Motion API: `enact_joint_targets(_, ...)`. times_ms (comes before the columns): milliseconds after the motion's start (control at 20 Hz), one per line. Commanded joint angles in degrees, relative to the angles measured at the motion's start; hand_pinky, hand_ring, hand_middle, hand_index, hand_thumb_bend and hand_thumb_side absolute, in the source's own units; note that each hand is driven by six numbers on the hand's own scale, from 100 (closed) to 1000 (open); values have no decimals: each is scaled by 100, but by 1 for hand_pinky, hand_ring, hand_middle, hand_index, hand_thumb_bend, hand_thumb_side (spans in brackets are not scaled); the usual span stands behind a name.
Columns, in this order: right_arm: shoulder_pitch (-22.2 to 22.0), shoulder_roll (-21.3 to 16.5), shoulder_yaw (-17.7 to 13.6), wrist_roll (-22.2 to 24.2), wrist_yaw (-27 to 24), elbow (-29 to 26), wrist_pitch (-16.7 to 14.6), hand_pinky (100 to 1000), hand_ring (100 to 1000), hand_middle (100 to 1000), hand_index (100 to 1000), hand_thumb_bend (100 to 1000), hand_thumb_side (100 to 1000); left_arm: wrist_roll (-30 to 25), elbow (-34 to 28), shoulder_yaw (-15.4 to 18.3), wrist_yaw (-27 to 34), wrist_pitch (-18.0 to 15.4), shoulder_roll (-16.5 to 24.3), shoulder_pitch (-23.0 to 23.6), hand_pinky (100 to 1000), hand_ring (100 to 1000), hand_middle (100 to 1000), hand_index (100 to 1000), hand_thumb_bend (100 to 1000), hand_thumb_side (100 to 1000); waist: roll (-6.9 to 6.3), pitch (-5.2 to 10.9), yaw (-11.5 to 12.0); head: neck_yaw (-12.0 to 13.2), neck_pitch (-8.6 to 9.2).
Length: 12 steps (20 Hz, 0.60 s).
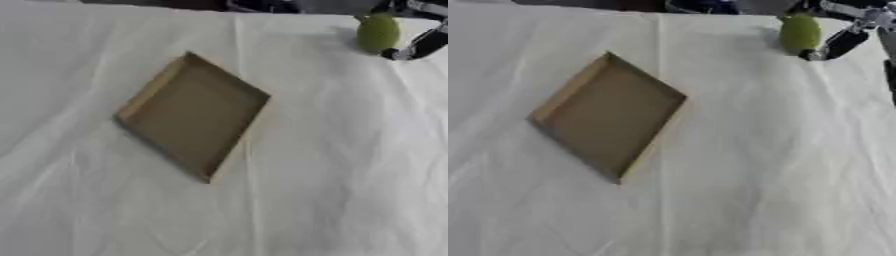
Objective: Pick up objects on the table and place them in the box.
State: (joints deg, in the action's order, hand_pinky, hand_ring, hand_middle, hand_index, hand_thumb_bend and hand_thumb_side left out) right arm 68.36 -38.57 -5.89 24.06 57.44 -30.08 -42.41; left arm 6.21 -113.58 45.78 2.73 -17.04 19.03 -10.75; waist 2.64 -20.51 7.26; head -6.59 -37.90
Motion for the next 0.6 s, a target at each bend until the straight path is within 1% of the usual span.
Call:
enact_joint_targets(50, 182, -75, -118, 100, 215, -6, -197, 875, 919, 871, 916, 375, 100, -47, -101, 55, 37, -23, 99, -46, 519, 594, 609, 784, 100, 569, -13, 79, 30, -150, 173)
enact_joint_targets(200, 234, -60, -185, 4, 261, -59, -144, 874, 920, 872, 918, 374, 100, -70, -101, 61, 48, -29, 83, -46, 518, 593, 609, 784, 100, 569, -7, 49, 62, -227, 267)
enact_joint_targets(450, 283, -54, -263, -86, 335, -106, -11, 873, 922, 874, 919, 372, 100, -110, -101, 57, 60, -29, 73, -58, 518, 592, 608, 784, 100, 569, -4, 30, 84, -253, 372)
enact_joint_targets(600, 288, -84, -372, -185, 307, -177, 127, 874, 923, 878, 921, 363, 100, -118, -101, 62, 59, -34, 65, -44, 517, 591, 608, 784, 100, 568, -5, 20, 95, -260, 415)
